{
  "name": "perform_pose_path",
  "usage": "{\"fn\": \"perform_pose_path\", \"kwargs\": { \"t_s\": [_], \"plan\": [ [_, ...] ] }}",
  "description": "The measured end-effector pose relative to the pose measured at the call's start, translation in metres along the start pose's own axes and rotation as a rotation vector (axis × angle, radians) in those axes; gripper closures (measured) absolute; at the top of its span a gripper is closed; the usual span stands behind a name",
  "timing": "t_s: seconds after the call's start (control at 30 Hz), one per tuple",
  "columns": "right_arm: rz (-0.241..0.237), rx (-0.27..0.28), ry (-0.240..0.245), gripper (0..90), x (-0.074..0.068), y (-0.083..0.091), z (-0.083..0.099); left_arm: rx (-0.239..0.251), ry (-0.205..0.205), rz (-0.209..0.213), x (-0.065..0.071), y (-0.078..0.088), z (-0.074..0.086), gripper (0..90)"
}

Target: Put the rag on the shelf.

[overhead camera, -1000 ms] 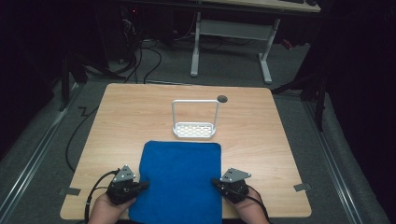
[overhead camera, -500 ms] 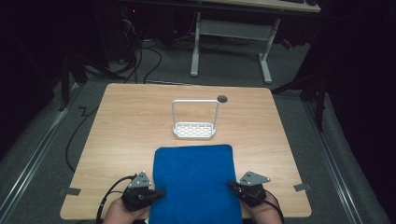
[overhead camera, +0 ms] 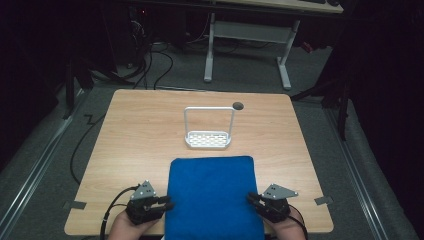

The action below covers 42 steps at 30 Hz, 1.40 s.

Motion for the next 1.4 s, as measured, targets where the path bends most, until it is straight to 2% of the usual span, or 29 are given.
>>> {"fn": "perform_pose_path", "kwargs": {
  "t_s": [0.03,0.07,0.1,0.13,0.27,0.33,0.5,0.63,0.7,0.83,0.93,1.03,1.1,1.13,1.2,1.27,1.3,1.33,1.4],
  "plan": [
    [-0.001,0.003,0.001,77.8,0.000,0.000,0.000,0.019,0.014,-0.025,-0.007,0.000,-0.004,61.1],
    [-0.001,0.012,0.000,76.9,0.002,0.000,-0.001,0.047,0.050,-0.065,-0.022,-0.003,-0.012,54.7],
    [-0.001,0.012,0.000,76.9,0.002,0.000,-0.001,0.047,0.050,-0.065,-0.022,-0.003,-0.012,52.6],
    [-0.001,0.014,-0.005,76.7,0.003,0.000,-0.001,0.064,0.063,-0.089,-0.030,-0.004,-0.018,52.6],
    [-0.005,0.027,-0.024,73.8,0.006,0.001,0.000,0.092,0.069,-0.152,-0.046,-0.013,-0.035,47.5],
    [-0.005,0.027,-0.029,72.5,0.008,0.001,0.001,0.105,0.056,-0.195,-0.052,-0.021,-0.045,47.0],
    [0.009,0.037,-0.041,70.2,0.011,0.001,0.002,0.091,0.048,-0.237,-0.060,-0.042,-0.063,47.5],
    [0.020,0.042,-0.045,66.9,0.012,0.000,0.003,0.081,0.034,-0.250,-0.061,-0.056,-0.070,54.6],
    [0.020,0.041,-0.045,66.6,0.012,0.000,0.003,0.075,0.031,-0.254,-0.062,-0.060,-0.072,54.8],
    [0.023,0.041,-0.042,65.3,0.012,-0.001,0.002,0.056,0.037,-0.271,-0.064,-0.064,-0.071,60.8],
    [0.030,0.048,-0.035,63.1,0.012,-0.002,0.001,0.051,0.037,-0.265,-0.062,-0.066,-0.072,67.1],
    [0.062,0.062,-0.043,61.6,0.015,-0.003,-0.003,0.049,0.035,-0.261,-0.060,-0.068,-0.072,74.4],
    [0.111,0.075,-0.041,59.1,0.025,-0.007,-0.014,0.045,0.029,-0.267,-0.060,-0.069,-0.072,82.4],
    [0.111,0.075,-0.041,59.1,0.025,-0.007,-0.014,0.044,0.028,-0.264,-0.060,-0.069,-0.072,82.4],
    [0.141,0.079,-0.080,57.0,0.037,-0.013,-0.023,0.042,0.029,-0.262,-0.060,-0.069,-0.072,86.2],
    [0.176,0.076,-0.085,55.4,0.049,-0.020,-0.030,0.043,0.029,-0.263,-0.060,-0.069,-0.072,86.9],
    [0.197,0.073,-0.105,54.8,0.059,-0.026,-0.034,0.041,0.023,-0.264,-0.059,-0.069,-0.072,87.1],
    [0.204,0.054,-0.128,52.9,0.067,-0.032,-0.036,0.038,0.020,-0.264,-0.059,-0.069,-0.072,87.2],
    [0.247,0.031,-0.139,52.3,0.082,-0.042,-0.039,0.037,0.025,-0.256,-0.060,-0.068,-0.071,87.2]
  ]
}}
Point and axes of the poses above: each handheld gripper's, and its own axes: y roughly backward along the jaws, z roughly out of its underside, x roughly to its right, the point moved 6 cm from there along -y, roughly forward along the jaws, and after that the axes turned 9 degrees about y, right-handed, at the moved point
